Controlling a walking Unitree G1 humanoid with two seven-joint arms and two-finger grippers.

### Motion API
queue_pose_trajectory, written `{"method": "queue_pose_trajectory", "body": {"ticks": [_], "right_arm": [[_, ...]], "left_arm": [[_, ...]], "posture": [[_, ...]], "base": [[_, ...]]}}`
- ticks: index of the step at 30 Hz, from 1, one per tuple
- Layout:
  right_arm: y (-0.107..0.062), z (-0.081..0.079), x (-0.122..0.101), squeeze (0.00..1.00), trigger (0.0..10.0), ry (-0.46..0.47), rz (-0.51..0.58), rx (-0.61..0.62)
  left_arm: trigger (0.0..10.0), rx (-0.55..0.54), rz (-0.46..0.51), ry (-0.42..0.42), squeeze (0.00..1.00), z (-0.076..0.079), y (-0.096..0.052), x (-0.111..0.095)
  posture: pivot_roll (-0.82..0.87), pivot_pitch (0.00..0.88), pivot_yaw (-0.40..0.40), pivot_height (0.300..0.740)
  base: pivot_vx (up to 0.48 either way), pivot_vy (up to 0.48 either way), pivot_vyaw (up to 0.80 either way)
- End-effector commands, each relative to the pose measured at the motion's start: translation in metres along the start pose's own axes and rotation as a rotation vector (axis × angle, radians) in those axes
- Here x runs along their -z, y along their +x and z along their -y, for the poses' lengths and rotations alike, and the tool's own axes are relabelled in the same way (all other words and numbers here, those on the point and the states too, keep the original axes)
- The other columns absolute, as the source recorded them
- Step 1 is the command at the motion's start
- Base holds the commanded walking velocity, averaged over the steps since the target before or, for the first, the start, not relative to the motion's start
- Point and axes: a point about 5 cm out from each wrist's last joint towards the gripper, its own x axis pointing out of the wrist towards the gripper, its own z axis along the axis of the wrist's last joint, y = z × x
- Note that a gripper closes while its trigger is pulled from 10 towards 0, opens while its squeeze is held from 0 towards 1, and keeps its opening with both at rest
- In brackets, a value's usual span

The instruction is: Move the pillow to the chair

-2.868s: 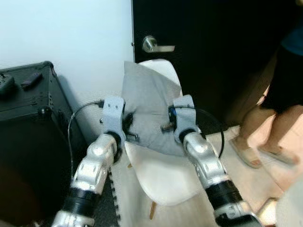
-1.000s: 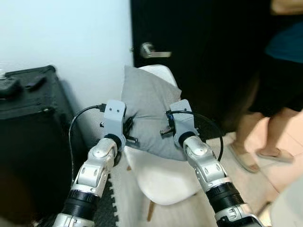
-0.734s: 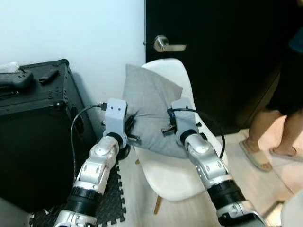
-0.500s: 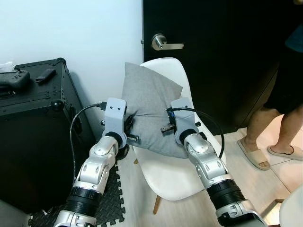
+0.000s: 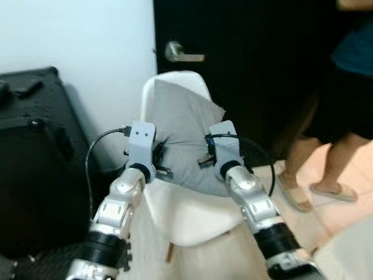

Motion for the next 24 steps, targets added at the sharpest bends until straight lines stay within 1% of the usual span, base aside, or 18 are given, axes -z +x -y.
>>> {"method": "queue_pose_trajectory", "body": {"ticks": [1, 3, 9, 10, 24], "right_arm": [[-0.0053, 0.0272, 0.0098, 0.00, 10.0, 0.002, -0.039, 0.110], [-0.0051, 0.0273, 0.0096, 0.00, 10.0, 0.003, -0.038, 0.111], [-0.0050, 0.0278, 0.0088, 0.00, 10.0, 0.002, -0.037, 0.110], [-0.0051, 0.0280, 0.0088, 0.00, 10.0, 0.002, -0.037, 0.111], [-0.0042, 0.0265, 0.0072, 0.00, 10.0, 0.004, -0.033, 0.100]], "left_arm": [[10.0, -0.189, 0.021, 0.022, 0.00, -0.0359, -0.0052, -0.0024], [10.0, -0.197, 0.025, -0.006, 0.00, -0.0370, -0.0057, -0.0022], [10.0, -0.209, 0.032, -0.019, 0.00, -0.0383, -0.0061, -0.0028], [10.0, -0.213, 0.038, -0.032, 0.00, -0.0386, -0.0065, -0.0033], [10.0, -0.227, 0.031, -0.032, 0.00, -0.0405, -0.0072, -0.0028]], "posture": [[0.02, 0.052, -0.003, 0.740], [0.02, 0.053, -0.003, 0.740], [0.02, 0.056, -0.004, 0.740], [0.02, 0.056, -0.006, 0.740], [0.02, 0.059, -0.008, 0.740]], "base": [[0.000, -0.352, 0.00], [0.000, 0.000, 0.00], [0.000, 0.000, 0.00], [0.000, 0.000, 0.00], [0.000, 0.000, 0.00]]}}
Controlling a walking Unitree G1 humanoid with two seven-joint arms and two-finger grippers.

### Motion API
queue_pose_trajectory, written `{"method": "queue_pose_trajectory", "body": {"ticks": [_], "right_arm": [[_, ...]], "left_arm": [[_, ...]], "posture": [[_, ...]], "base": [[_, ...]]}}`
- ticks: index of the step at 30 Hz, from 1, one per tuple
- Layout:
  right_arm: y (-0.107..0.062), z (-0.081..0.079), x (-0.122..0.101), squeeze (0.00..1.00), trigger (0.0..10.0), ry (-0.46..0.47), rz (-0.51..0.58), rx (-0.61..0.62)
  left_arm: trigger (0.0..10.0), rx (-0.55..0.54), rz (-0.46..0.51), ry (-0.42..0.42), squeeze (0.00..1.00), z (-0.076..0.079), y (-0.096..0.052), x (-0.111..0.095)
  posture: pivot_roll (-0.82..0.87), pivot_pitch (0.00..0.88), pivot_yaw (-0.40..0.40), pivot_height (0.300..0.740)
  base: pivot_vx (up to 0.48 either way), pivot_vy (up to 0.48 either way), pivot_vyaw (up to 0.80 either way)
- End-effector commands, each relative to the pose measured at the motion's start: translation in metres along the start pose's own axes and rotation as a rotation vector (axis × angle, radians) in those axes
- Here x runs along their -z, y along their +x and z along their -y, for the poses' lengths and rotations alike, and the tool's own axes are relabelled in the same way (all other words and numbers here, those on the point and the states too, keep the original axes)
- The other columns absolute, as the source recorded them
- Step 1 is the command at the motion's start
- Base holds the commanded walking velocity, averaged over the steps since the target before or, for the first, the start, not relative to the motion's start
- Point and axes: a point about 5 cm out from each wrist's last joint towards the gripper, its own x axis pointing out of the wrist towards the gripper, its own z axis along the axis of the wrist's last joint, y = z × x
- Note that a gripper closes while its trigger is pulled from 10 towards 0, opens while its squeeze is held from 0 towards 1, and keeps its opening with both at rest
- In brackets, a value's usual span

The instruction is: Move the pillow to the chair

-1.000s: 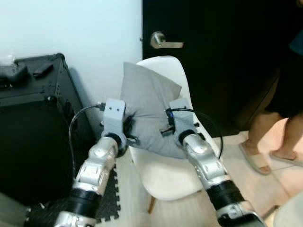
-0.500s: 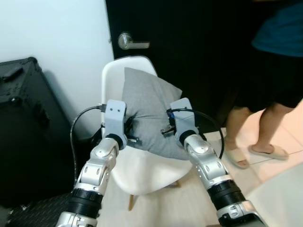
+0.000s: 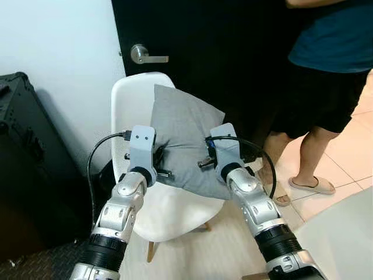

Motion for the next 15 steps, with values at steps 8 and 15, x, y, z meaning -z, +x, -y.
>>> {"method": "queue_pose_trajectory", "body": {"ticks": [8, 15], "right_arm": [[-0.0045, 0.0245, 0.0065, 0.00, 10.0, 0.007, -0.028, 0.100], [-0.0044, 0.0247, 0.0065, 0.00, 10.0, 0.010, -0.028, 0.100]], "left_arm": [[10.0, -0.186, 0.059, -0.014, 0.00, -0.0401, -0.0075, -0.0092], [10.0, -0.185, 0.062, -0.021, 0.00, -0.0402, -0.0073, -0.0102]], "posture": [[0.02, 0.061, -0.006, 0.740], [0.02, 0.060, -0.006, 0.740]], "base": [[0.161, 0.000, 0.00], [0.403, 0.000, 0.00]]}}
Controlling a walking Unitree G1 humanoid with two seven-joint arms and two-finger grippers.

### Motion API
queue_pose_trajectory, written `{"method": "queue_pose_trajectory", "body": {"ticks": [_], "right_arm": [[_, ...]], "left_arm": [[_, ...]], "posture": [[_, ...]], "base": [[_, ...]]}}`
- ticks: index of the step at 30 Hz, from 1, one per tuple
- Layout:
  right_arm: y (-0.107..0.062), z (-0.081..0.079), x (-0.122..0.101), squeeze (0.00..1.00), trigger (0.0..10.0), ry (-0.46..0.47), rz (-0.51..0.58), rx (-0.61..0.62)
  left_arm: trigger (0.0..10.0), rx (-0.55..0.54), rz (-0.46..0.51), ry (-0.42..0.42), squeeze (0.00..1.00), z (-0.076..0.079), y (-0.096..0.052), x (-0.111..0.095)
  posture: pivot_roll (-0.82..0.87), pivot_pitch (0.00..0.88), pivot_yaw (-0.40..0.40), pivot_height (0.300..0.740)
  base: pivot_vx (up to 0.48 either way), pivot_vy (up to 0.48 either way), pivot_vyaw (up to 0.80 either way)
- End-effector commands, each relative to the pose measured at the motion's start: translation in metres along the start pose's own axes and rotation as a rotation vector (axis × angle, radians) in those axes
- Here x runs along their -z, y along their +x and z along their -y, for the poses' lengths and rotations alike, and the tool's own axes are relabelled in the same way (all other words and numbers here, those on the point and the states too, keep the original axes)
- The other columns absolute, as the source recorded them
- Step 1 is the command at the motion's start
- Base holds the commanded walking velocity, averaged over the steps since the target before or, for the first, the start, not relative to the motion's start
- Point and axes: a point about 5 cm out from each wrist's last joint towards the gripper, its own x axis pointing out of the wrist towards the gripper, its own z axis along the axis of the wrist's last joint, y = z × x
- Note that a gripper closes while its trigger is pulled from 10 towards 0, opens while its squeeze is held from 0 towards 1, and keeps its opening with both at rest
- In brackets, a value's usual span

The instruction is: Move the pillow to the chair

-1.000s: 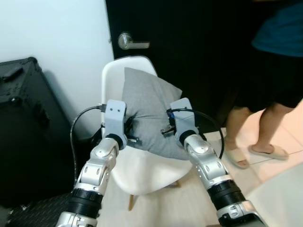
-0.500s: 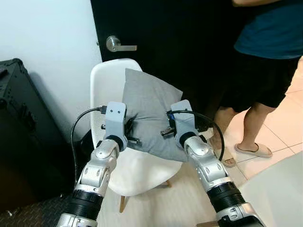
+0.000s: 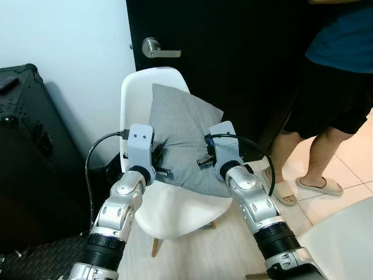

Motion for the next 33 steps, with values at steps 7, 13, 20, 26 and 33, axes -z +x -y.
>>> {"method": "queue_pose_trajectory", "body": {"ticks": [7, 13, 20, 26, 33], "right_arm": [[-0.0043, 0.0255, 0.0062, 0.00, 10.0, 0.008, -0.026, 0.107], [-0.0041, 0.0249, 0.0062, 0.00, 10.0, 0.011, -0.025, 0.107], [-0.0041, 0.0246, 0.0067, 0.00, 10.0, 0.013, -0.025, 0.108], [-0.0039, 0.0240, 0.0070, 0.00, 10.0, 0.016, -0.023, 0.107], [-0.0039, 0.0221, 0.0086, 0.00, 10.0, 0.032, -0.027, 0.093]], "left_arm": [[10.0, -0.184, 0.066, -0.007, 0.00, -0.0393, -0.0053, -0.0128], [10.0, -0.193, 0.064, 0.003, 0.00, -0.0408, -0.0049, -0.0133], [10.0, -0.199, 0.064, 0.008, 0.00, -0.0414, -0.0042, -0.0134], [10.0, -0.200, 0.072, 0.016, 0.00, -0.0396, -0.0033, -0.0143], [10.0, -0.201, 0.063, 0.019, 0.00, -0.0396, -0.0028, -0.0118]], "posture": [[0.02, 0.059, -0.006, 0.740], [0.03, 0.056, -0.003, 0.740], [0.03, 0.055, -0.001, 0.740], [0.03, 0.049, 0.003, 0.740], [0.03, 0.042, 0.005, 0.740]], "base": [[0.404, 0.000, 0.00], [0.305, 0.000, 0.00], [0.000, 0.000, 0.00], [0.000, 0.000, 0.00], [0.000, 0.000, 0.00]]}}
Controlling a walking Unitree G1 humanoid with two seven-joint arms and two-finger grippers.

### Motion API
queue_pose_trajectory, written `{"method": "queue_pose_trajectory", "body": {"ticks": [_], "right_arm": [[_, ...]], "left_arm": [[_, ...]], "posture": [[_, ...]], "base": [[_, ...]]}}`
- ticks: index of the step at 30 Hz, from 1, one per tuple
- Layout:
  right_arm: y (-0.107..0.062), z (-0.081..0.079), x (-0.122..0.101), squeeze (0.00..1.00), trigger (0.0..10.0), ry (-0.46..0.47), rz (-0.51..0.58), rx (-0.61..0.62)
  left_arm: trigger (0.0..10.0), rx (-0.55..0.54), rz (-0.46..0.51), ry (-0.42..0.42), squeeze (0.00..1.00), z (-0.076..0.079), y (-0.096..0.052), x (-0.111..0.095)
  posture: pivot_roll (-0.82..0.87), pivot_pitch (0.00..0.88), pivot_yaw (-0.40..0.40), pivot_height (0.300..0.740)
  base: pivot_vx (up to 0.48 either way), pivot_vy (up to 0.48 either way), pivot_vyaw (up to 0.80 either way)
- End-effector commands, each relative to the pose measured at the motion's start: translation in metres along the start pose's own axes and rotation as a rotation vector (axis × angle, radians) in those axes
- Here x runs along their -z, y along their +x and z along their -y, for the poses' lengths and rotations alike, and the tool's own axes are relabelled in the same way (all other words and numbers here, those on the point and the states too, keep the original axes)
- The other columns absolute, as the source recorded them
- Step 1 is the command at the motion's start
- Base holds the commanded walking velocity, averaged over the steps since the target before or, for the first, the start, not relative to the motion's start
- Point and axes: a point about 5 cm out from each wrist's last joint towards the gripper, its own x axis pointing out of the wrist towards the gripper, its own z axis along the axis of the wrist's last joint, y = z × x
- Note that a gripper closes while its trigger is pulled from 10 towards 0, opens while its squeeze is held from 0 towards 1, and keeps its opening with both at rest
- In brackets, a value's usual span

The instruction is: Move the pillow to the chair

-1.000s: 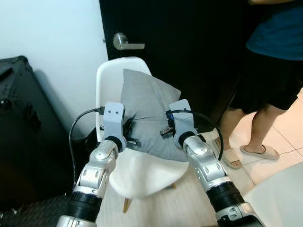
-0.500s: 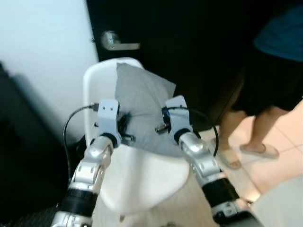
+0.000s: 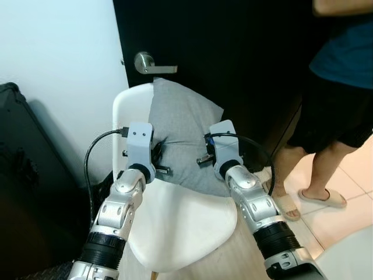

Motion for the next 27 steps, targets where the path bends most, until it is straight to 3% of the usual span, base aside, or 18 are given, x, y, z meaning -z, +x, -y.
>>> {"method": "queue_pose_trajectory", "body": {"ticks": [1, 12, 27], "right_arm": [[-0.006, 0.022, 0.012, 0.00, 10.0, 0.016, -0.036, 0.097], [-0.007, 0.023, 0.019, 0.00, 10.0, 0.113, -0.075, 0.115], [-0.007, 0.023, 0.020, 0.00, 10.0, 0.109, -0.085, 0.106]], "left_arm": [[10.0, -0.190, 0.045, 0.014, 0.00, -0.039, -0.005, -0.005], [10.0, -0.167, 0.011, 0.050, 0.00, -0.039, -0.005, 0.005], [10.0, -0.166, 0.014, 0.051, 0.00, -0.039, -0.006, 0.006]], "posture": [[0.03, 0.042, 0.005, 0.740], [0.03, 0.035, 0.007, 0.730], [0.03, 0.049, 0.005, 0.680]], "base": [[0.000, 0.000, 0.00], [0.000, 0.000, 0.00], [0.000, 0.000, 0.00]]}}
